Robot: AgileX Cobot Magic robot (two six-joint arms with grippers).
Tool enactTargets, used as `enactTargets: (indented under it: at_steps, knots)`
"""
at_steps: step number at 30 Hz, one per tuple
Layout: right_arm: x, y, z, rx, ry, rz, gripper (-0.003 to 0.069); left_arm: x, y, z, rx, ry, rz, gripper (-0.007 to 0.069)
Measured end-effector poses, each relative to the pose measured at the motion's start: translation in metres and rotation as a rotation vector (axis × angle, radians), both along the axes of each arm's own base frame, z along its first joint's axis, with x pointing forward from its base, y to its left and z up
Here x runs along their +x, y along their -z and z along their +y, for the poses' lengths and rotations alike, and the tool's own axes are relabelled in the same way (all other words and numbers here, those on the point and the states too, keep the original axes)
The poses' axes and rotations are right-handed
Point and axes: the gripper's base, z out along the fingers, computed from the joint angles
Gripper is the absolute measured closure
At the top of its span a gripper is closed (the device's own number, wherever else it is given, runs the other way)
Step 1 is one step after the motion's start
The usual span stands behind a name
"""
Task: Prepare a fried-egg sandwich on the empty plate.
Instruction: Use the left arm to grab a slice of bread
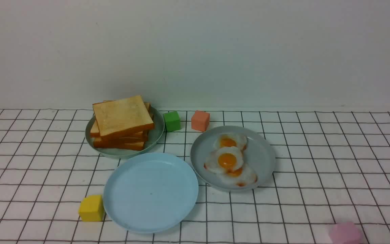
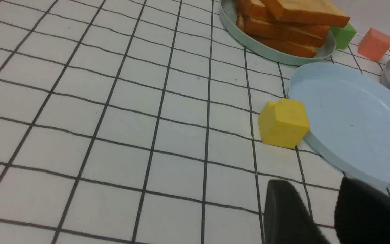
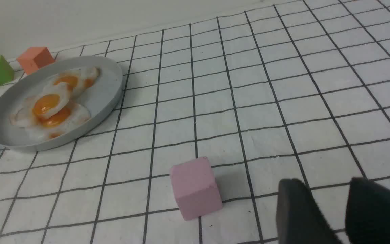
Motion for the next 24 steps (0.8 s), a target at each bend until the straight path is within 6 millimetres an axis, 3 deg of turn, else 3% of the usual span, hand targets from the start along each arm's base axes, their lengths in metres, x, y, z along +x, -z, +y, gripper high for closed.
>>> enactTargets:
  at_steps: [17,21,22,23,24]
  knots:
    - [0.000,0.000,0.000,0.000,0.000,0.000,0.0418,0.001,-0.004,0.000,-0.013,-0.007,-0.042,0.0386]
    - [0.000,0.000,0.000,0.000,0.000,0.000,0.0418,0.004,-0.017,-0.002,-0.390,-0.062,-0.160,0.0386]
    - [0.000,0.000,0.000,0.000,0.000,0.000,0.0418,0.004,-0.018,-0.002,-0.404,-0.063,-0.166,0.0386]
    - [0.000,0.000,0.000,0.000,0.000,0.000,0.0418,0.004,-0.022,-0.002,-0.556,-0.086,-0.200,0.0386]
    - [0.000,0.000,0.000,0.000,0.000,0.000,0.0418,0.004,-0.023,-0.002,-0.576,-0.089,-0.204,0.0386]
